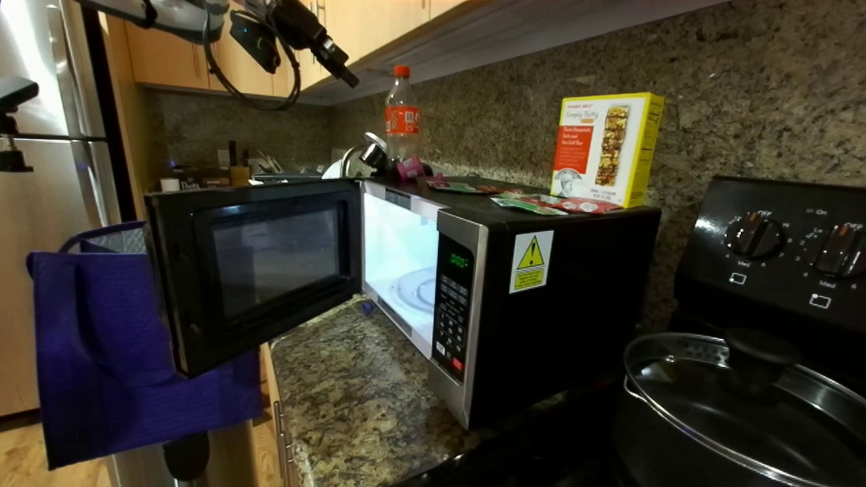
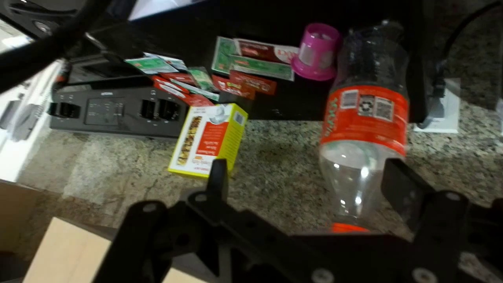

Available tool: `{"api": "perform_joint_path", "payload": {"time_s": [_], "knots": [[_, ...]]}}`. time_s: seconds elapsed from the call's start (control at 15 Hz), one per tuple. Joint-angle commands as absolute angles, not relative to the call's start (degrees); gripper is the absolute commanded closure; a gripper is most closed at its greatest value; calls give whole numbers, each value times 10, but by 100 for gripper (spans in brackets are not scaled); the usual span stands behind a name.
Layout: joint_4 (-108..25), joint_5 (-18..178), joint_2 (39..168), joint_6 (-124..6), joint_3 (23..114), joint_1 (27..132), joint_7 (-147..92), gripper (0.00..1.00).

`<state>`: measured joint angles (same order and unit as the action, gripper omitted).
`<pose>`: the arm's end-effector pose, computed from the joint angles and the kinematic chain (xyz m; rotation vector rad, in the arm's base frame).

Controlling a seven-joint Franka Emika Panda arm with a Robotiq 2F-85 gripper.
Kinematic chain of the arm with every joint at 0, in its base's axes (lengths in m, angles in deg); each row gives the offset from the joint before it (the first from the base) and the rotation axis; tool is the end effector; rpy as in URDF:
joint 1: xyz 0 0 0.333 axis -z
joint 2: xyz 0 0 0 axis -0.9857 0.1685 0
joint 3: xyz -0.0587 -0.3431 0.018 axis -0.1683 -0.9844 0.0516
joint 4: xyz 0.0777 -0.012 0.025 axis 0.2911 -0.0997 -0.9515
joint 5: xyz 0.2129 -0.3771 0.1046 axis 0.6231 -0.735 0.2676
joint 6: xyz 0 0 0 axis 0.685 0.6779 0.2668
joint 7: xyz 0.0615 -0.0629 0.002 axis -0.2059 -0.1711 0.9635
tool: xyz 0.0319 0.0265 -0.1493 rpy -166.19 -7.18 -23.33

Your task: Pick up the bottle and put it in the bag

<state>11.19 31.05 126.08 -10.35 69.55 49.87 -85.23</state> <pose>0.7517 0.2708 0.6407 2.2426 -0.8514 0.9590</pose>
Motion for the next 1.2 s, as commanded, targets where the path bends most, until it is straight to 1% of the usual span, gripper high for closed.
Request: {"api": "perform_joint_path", "payload": {"time_s": [0.0, 0.13, 0.27, 0.53, 0.73, 0.8, 0.87, 1.07, 1.13], "knots": [[15, 327, 1185, -45, 692, 519, -868, 0], [-27, 341, 1149, -44, 695, 539, -883, 0], [-82, 359, 1108, -70, 700, 563, -889, 0], [-178, 416, 1036, -82, 712, 598, -818, 0], [-259, 460, 975, -140, 717, 625, -792, 0], [-171, 424, 1042, -94, 703, 601, -807, 0], [-185, 428, 1031, -102, 702, 604, -807, 0], [-170, 441, 1041, -111, 707, 602, -791, 0], [-162, 475, 1046, -148, 717, 610, -768, 0]]}}
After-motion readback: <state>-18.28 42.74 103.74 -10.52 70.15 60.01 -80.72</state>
